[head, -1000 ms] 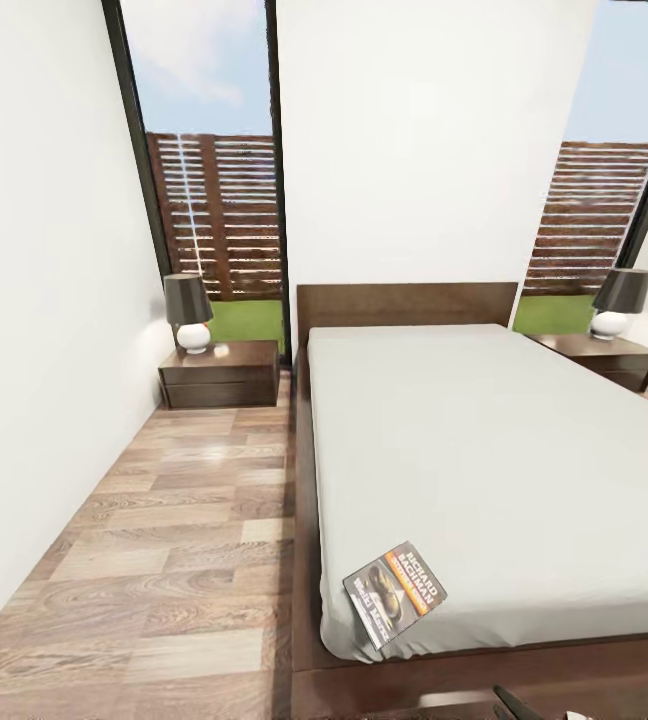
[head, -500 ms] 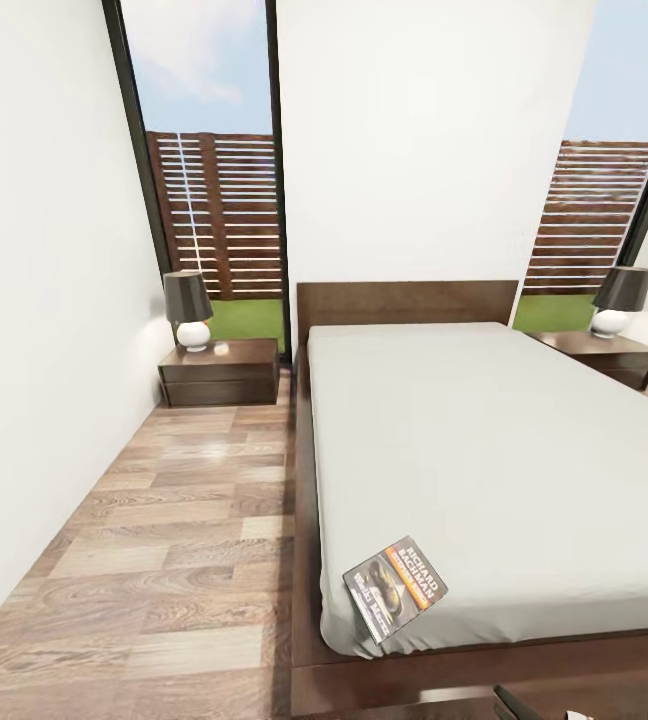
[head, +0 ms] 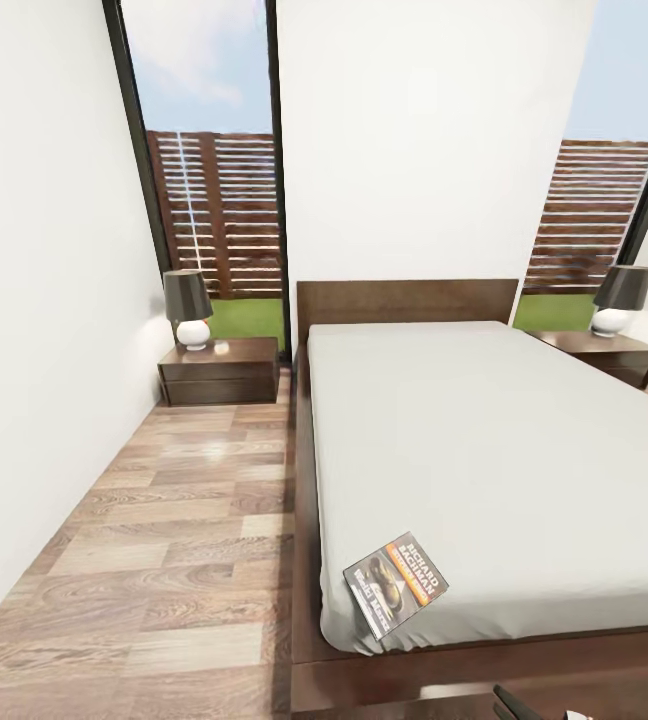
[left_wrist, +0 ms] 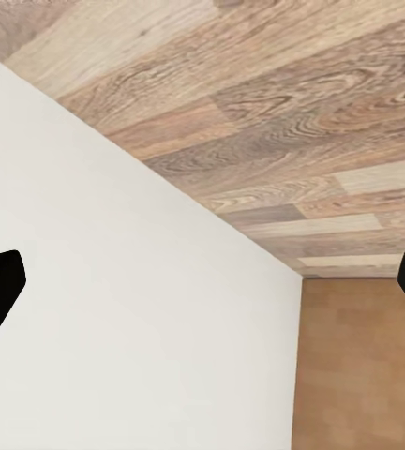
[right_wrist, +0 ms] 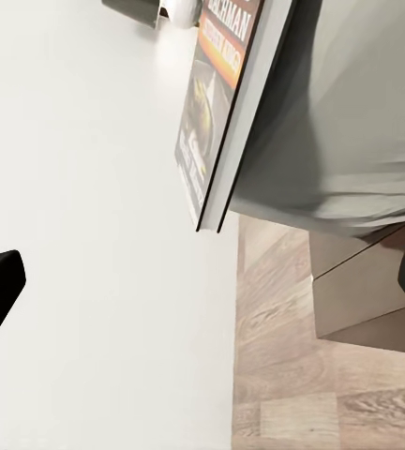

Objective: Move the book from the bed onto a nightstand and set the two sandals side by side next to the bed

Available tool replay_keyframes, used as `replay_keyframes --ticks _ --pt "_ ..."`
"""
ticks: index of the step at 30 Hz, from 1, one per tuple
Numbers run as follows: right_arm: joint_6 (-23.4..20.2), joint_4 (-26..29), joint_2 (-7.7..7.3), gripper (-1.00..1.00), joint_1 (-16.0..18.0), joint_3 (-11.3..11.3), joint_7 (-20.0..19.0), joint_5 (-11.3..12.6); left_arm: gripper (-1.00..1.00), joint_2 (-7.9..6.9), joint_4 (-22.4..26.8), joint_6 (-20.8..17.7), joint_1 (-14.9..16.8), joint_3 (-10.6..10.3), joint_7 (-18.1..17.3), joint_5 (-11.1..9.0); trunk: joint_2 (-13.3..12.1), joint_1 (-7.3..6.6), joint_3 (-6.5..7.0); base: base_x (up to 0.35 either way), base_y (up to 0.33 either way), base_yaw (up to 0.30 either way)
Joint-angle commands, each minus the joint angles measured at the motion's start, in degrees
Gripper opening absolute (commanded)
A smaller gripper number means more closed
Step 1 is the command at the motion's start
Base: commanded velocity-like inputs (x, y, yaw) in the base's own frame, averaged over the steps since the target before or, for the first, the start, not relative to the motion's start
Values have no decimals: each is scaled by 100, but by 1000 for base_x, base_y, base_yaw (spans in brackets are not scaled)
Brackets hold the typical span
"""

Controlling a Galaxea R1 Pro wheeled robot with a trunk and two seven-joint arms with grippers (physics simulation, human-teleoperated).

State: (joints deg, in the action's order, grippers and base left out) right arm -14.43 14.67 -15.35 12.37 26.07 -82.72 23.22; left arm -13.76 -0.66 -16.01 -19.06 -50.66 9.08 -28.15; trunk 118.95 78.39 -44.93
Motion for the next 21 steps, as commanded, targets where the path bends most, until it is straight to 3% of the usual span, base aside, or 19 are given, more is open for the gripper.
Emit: replay_keyframes --ticks 1,21 --pt "-59 -2 0 100 2 -14 -16 34 100 1 13 -25 -2 -48 25 -59 2 -1 -4 0 0 0" --pt "-60 2 5 100 2 -20 -8 34 100 3 13 -32 6 -43 -39 -52 2 -1 -4 0 9 0"
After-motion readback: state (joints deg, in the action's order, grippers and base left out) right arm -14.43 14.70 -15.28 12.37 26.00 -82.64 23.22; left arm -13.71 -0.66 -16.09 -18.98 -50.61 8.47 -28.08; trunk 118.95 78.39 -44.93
